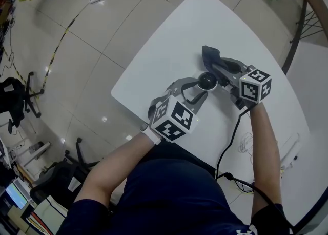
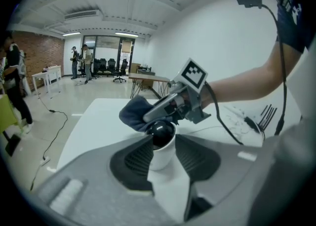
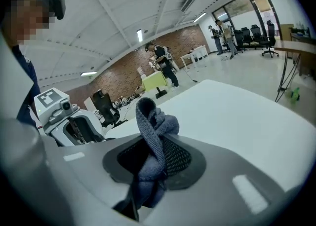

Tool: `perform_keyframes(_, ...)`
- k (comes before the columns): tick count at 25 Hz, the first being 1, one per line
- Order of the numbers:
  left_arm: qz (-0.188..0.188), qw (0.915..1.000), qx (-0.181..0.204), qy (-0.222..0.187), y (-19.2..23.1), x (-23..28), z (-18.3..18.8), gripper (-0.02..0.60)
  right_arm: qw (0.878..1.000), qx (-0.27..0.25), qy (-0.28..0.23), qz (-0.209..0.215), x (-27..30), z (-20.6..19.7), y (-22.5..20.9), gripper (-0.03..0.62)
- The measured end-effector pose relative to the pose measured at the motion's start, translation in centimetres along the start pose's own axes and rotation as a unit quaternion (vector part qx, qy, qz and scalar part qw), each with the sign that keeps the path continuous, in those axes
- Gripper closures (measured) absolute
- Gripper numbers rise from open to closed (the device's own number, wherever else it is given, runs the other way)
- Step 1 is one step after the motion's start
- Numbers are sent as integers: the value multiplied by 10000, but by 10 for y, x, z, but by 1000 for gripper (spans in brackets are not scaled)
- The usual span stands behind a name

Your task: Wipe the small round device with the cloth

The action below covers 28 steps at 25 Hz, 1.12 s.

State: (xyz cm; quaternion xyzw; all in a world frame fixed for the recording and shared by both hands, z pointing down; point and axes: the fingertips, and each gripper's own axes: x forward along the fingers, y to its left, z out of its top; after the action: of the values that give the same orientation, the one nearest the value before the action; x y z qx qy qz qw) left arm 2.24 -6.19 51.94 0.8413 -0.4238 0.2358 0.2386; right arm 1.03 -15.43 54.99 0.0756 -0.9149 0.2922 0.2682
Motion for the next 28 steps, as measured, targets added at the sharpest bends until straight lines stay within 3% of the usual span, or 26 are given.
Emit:
perform_keyframes(3, 6, 10000, -39, -20, 1, -2, -1, 440, 9999, 65, 63, 56, 10, -14, -8, 502)
perform_keyframes(7, 9, 9999, -94, -49, 2, -2, 1, 440, 9989, -300, 320, -167, 17, -32, -17, 501)
perform_keyframes(15, 17, 10000, -50, -16, 4, -3, -3, 440, 9992, -64, -45, -396, 13, -30, -20, 500)
perform_keyframes(22, -43, 9998, -98, -179, 2, -13, 2, 439, 9945, 267, -797, -627, -31, -3, -10, 500)
perform_keyframes(28, -94, 9992, -217, -321, -1, -26, 13, 439, 9822, 698, -1622, -642, -71, 18, 14, 500)
